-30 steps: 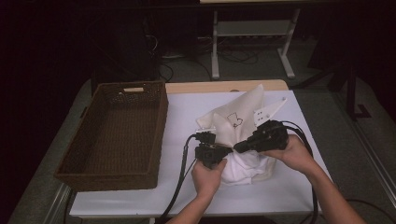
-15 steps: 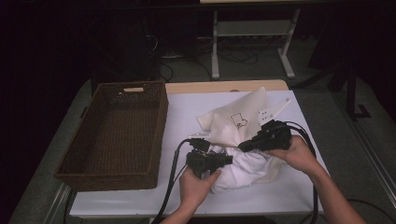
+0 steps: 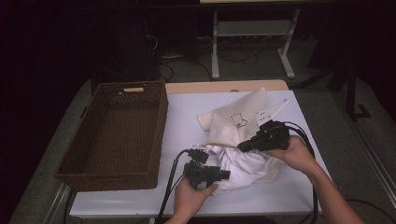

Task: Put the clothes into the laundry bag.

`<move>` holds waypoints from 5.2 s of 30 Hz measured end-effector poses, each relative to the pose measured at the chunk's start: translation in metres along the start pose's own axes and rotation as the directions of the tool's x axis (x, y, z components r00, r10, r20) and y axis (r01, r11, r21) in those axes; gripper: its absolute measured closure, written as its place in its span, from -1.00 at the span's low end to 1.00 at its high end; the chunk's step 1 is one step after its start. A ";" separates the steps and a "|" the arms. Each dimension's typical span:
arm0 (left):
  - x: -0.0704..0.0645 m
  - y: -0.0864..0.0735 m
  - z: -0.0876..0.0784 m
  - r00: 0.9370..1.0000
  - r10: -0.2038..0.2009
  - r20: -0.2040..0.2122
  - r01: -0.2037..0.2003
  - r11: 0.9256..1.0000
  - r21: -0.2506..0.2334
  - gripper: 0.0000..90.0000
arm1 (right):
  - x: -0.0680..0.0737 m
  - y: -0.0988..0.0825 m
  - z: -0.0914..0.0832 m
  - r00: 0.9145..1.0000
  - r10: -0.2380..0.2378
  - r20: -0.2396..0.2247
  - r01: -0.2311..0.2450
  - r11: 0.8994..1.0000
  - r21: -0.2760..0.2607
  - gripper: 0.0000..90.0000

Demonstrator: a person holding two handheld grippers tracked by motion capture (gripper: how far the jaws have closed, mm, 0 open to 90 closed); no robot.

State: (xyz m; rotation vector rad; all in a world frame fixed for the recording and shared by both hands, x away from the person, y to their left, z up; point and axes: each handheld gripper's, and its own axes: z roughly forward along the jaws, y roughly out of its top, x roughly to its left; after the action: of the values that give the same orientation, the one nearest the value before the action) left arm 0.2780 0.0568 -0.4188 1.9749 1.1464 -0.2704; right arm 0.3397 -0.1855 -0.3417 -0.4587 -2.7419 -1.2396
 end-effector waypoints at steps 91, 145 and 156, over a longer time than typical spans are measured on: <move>0.038 0.003 -0.040 0.979 -0.057 -0.198 0.050 0.998 -0.040 0.08 | 0.005 0.002 0.000 1.000 -0.007 0.021 0.007 1.000 -0.009 0.98; -0.003 0.024 -0.014 0.997 0.076 -0.003 -0.076 0.997 -0.020 0.95 | 0.011 0.005 0.016 0.999 -0.026 -0.019 0.025 1.000 -0.016 0.98; 0.013 0.033 0.001 0.997 -0.067 0.041 0.073 0.986 -0.150 0.95 | 0.018 0.010 0.012 0.998 -0.047 -0.043 0.046 0.999 -0.010 0.98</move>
State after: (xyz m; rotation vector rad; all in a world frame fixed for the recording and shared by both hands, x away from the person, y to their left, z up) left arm 0.3115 0.0558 -0.4085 1.7932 1.1802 -0.2467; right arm 0.3260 -0.1662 -0.3391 -0.3665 -2.7272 -1.2578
